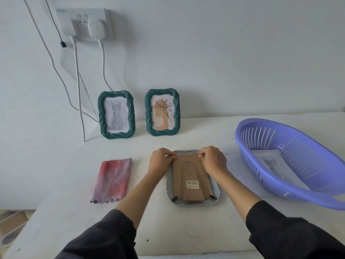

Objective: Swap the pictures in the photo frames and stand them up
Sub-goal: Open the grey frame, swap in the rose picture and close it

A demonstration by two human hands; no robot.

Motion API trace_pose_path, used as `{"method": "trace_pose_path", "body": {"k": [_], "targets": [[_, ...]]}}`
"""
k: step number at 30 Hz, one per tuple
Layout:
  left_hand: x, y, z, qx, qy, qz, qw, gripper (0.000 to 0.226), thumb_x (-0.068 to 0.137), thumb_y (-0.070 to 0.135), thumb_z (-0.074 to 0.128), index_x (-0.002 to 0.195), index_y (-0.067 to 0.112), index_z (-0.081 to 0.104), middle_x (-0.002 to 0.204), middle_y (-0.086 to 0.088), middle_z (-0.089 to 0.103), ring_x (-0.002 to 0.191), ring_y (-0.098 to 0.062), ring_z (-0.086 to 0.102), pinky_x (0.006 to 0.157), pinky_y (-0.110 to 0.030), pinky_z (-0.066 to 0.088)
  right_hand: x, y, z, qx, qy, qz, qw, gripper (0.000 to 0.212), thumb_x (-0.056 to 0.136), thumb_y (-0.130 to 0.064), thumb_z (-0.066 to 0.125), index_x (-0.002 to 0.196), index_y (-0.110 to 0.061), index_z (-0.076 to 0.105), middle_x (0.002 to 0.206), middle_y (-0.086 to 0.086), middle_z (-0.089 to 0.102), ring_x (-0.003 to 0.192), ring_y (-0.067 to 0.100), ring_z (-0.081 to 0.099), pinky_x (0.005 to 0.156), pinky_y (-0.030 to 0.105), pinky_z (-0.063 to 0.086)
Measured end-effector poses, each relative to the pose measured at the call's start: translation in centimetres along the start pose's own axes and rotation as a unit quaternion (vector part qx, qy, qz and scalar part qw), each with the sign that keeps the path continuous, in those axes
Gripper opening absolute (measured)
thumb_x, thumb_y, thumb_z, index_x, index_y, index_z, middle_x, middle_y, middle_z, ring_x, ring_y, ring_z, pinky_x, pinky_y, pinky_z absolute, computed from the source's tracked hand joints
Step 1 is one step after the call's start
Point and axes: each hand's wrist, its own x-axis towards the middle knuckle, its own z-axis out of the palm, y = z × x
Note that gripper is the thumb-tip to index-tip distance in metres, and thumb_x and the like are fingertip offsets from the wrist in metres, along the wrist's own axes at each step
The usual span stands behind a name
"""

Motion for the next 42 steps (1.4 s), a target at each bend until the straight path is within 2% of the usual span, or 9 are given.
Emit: {"method": "trace_pose_path", "body": {"k": [6,9,14,17,19,25,29,37,42], "targets": [[-1.4,0.1,-0.4,-0.049,0.025,-0.024,0.998,0.028,0.092,0.02,0.056,0.115,0.009,0.067,0.117,-0.008,0.067,0.096,-0.015,0.059,0.08,-0.02,0.039,-0.7,1.1,-1.4,0.126,-0.001,0.009,0.992,0.022,0.09,-0.014,0.054,0.103,-0.014,0.072,0.106,0.003,0.072,0.098,0.022,0.064,0.074,0.026,0.047],[-2.4,-0.3,-0.9,-0.042,0.05,-0.049,0.997,0.022,0.089,0.018,0.06,0.103,0.005,0.071,0.107,-0.013,0.07,0.089,-0.02,0.06,0.074,-0.021,0.038,-1.5,1.9,-2.3,0.149,-0.001,0.015,0.989,0.02,0.087,-0.013,0.058,0.1,-0.012,0.073,0.102,0.005,0.072,0.093,0.021,0.065,0.075,0.026,0.048],[-4.1,0.1,-1.3,0.019,0.014,-0.056,0.998,0.019,0.084,0.016,0.064,0.092,0.003,0.075,0.096,-0.014,0.072,0.087,-0.021,0.06,0.069,-0.02,0.037,-3.2,2.0,-3.0,0.145,-0.06,0.029,0.987,0.012,0.079,-0.011,0.066,0.085,-0.003,0.074,0.083,0.007,0.07,0.075,0.012,0.056,0.055,0.014,0.038],[-4.8,0.5,-1.3,0.019,-0.012,-0.063,0.998,0.018,0.083,0.016,0.066,0.09,0.002,0.075,0.09,-0.016,0.072,0.073,-0.015,0.053,0.056,-0.02,0.037,-3.9,2.0,-3.1,0.146,-0.083,0.031,0.985,0.013,0.076,-0.011,0.069,0.084,-0.003,0.075,0.085,0.007,0.071,0.074,0.01,0.056,0.055,0.01,0.037],[-5.2,0.7,-1.2,0.012,-0.009,-0.073,0.997,0.018,0.082,0.016,0.067,0.09,0.002,0.075,0.089,-0.016,0.072,0.072,-0.014,0.051,0.059,-0.02,0.037,-4.5,2.0,-3.1,0.144,-0.079,0.028,0.986,0.012,0.077,-0.009,0.07,0.085,-0.002,0.075,0.089,0.008,0.072,0.076,0.011,0.057,0.056,0.012,0.038],[-6.3,1.2,-0.9,-0.034,0.008,-0.099,0.994,0.017,0.081,0.014,0.068,0.088,0.001,0.075,0.092,-0.016,0.073,0.073,-0.014,0.051,0.065,-0.023,0.038,-5.5,1.9,-3.1,0.168,-0.064,0.03,0.983,0.019,0.078,-0.011,0.071,0.094,-0.002,0.073,0.101,0.013,0.072,0.097,0.023,0.064,0.077,0.022,0.043],[-6.9,1.3,-1.1,-0.035,0.013,-0.105,0.994,0.015,0.079,0.014,0.071,0.086,0.001,0.076,0.089,-0.017,0.073,0.068,-0.014,0.05,0.053,-0.02,0.035,-6.1,2.0,-3.7,0.17,-0.07,0.043,0.982,0.025,0.076,-0.014,0.074,0.099,-0.003,0.072,0.102,0.013,0.071,0.093,0.02,0.062,0.077,0.021,0.04],[-7.5,1.7,-1.0,-0.052,0.023,-0.118,0.991,0.016,0.077,0.014,0.073,0.09,0.005,0.076,0.096,-0.014,0.072,0.079,-0.015,0.055,0.069,-0.024,0.041,-6.7,1.6,-3.7,0.186,-0.076,0.055,0.978,0.017,0.075,-0.011,0.074,0.09,-0.004,0.074,0.096,0.012,0.072,0.081,0.013,0.057,0.074,0.022,0.041],[-7.3,1.5,-1.3,-0.039,0.043,-0.111,0.992,0.022,0.084,0.009,0.064,0.104,0.004,0.072,0.11,-0.014,0.07,0.107,-0.027,0.06,0.087,-0.03,0.046,-6.6,2.2,-3.7,0.205,-0.069,0.08,0.973,0.028,0.077,-0.003,0.067,0.105,-0.004,0.069,0.104,0.014,0.069,0.093,0.022,0.062,0.091,0.037,0.052]]}}
